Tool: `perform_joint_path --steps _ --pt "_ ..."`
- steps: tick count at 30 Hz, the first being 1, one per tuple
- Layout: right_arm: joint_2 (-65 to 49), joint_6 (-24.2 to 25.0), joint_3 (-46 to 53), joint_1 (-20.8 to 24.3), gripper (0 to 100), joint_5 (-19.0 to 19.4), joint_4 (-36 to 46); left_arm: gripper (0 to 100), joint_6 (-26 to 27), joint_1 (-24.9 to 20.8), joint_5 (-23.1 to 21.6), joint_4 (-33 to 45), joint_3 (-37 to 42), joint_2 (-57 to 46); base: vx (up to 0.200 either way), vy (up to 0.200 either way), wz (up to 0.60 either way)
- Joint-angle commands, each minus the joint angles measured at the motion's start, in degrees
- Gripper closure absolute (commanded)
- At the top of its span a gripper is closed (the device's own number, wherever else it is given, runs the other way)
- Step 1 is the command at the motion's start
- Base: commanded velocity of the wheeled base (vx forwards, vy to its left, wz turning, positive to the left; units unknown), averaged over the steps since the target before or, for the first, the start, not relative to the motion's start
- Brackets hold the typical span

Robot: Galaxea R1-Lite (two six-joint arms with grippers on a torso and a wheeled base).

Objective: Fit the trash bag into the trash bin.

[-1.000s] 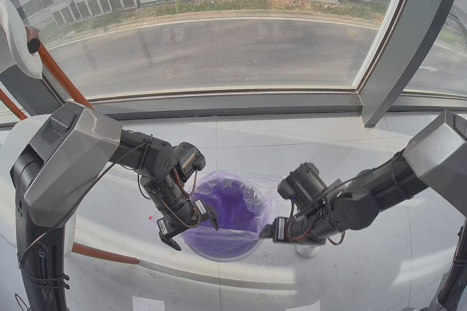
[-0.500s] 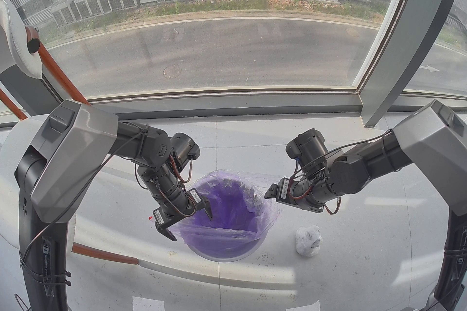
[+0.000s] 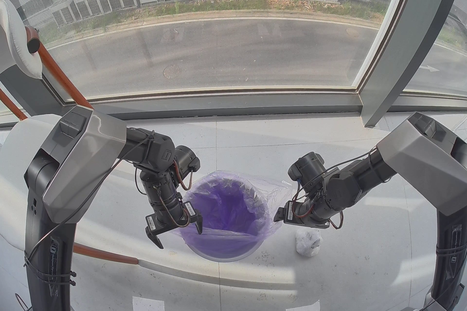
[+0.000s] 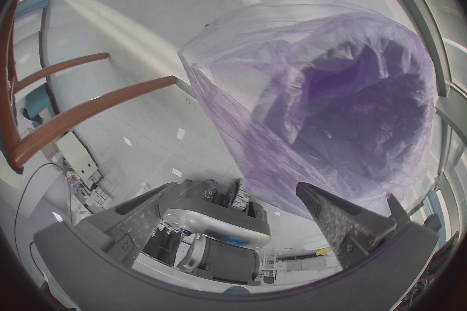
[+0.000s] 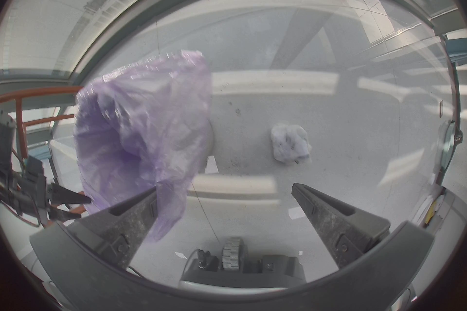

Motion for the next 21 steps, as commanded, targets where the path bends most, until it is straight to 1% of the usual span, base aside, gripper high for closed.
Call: perform_joint_path --steps 1,5,10,14,16,21 --pt "-1.4 -1.2 4.9 -0.5 0 0.0 -0.2 0 0.7 0.4 2.5 0.4 1.4 0.4 0.000 0.000 0.00" --pt "-2.9 -1.1 8.8 -0.6 0 0.0 -0.7 0 1.3 0.4 5.0 0.2 3.4 0.5 0.000 0.000 0.00" --pt "-4.0 -1.1 12.4 -0.9 0 0.1 -1.2 0 2.2 -0.1 5.5 -0.7 8.0 0.5 0.000 0.000 0.00" --pt "-4.3 -1.0 13.2 -1.2 0 0.3 -1.2 0 2.3 -0.2 6.4 -4.9 11.6 -0.8 0.000 0.000 0.00" --pt "-4.3 -1.0 13.2 -1.2 0 0.3 -1.2 0 2.3 -0.3 7.1 -5.5 12.7 -1.8 0.000 0.000 0.00" --pt "-3.7 -1.0 12.9 -1.2 0 0.3 -1.2 0 2.5 -0.4 7.3 -6.8 18.9 -2.7 0.000 0.000 0.00"
